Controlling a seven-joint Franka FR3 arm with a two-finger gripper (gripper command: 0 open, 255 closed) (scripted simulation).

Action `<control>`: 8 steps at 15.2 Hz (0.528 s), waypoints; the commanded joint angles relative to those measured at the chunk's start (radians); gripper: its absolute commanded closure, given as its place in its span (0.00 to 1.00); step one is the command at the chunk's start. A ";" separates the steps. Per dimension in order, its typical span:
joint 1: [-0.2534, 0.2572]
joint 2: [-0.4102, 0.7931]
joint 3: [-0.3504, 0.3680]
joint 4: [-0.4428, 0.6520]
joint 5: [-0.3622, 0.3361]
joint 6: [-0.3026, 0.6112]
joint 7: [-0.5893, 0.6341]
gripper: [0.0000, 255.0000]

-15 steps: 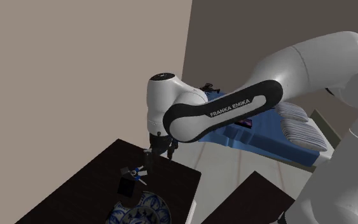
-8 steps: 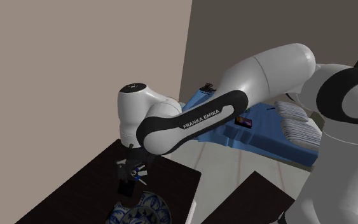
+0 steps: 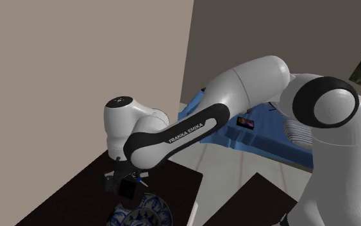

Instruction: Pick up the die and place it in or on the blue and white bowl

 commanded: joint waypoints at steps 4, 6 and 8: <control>0.005 0.025 -0.009 -0.014 -0.015 0.037 0.009 0.00; 0.006 0.025 -0.009 -0.014 -0.015 0.037 0.009 0.00; 0.006 0.025 -0.009 -0.014 -0.015 0.037 0.009 0.00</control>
